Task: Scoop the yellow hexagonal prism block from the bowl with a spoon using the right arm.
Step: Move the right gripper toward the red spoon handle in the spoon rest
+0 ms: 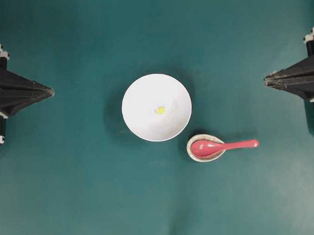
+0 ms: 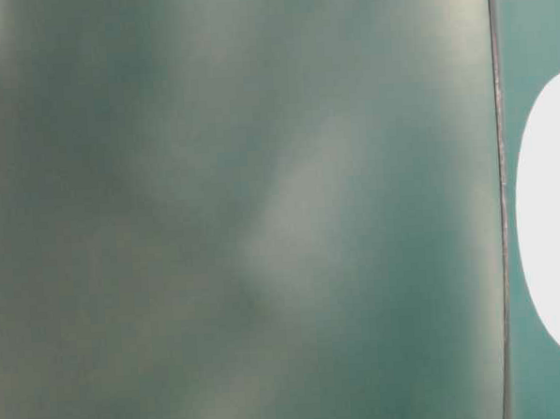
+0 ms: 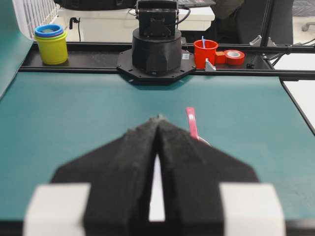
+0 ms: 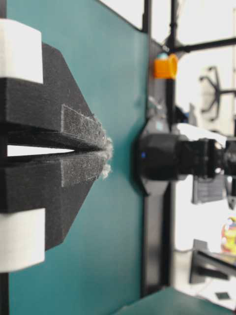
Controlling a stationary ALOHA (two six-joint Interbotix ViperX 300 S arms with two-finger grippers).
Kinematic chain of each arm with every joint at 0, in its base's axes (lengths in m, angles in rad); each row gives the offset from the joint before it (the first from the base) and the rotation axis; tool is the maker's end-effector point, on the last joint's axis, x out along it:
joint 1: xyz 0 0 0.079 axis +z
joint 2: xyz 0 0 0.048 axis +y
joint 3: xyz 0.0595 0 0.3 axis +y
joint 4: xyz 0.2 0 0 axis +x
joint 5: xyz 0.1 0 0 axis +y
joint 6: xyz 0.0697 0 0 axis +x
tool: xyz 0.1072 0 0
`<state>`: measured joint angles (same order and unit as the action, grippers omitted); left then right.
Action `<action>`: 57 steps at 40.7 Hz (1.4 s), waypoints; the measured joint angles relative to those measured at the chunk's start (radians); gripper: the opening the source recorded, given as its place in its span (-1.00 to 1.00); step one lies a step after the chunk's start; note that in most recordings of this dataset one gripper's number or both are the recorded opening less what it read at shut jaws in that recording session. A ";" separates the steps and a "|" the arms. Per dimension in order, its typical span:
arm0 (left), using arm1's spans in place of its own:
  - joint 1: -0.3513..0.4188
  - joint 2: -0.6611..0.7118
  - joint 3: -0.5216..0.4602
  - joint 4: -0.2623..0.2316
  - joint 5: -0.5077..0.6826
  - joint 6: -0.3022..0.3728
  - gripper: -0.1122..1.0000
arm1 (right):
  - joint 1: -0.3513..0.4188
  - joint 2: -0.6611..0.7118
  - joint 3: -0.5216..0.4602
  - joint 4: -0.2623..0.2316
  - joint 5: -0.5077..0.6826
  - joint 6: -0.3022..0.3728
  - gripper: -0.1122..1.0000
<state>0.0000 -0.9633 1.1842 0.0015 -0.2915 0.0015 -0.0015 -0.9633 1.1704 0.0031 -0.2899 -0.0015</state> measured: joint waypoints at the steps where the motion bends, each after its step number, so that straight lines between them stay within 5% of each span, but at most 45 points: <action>1: 0.002 -0.002 0.000 0.000 0.002 0.000 -0.82 | -0.002 0.000 0.000 0.000 0.000 0.002 -0.83; 8: 0.023 -0.003 0.000 0.017 0.005 0.006 -0.81 | 0.000 0.020 0.003 0.000 0.002 0.009 -0.66; 17: 0.035 -0.002 0.000 0.015 0.005 0.006 -0.81 | 0.000 0.072 0.015 -0.002 0.002 0.009 0.13; 21: 0.035 -0.002 0.000 0.017 0.006 0.006 -0.81 | 0.000 0.106 0.021 0.000 0.000 0.009 0.32; 35: 0.037 0.000 0.000 0.017 0.032 0.006 -0.81 | 0.015 0.259 0.089 0.029 -0.089 0.012 0.32; 57: 0.037 0.000 0.000 0.021 0.034 0.046 -0.81 | 0.247 0.615 0.232 0.259 -0.580 0.054 0.32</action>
<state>0.0368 -0.9633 1.1842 0.0230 -0.2577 0.0476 0.2454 -0.3482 1.4021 0.2623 -0.8698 0.0522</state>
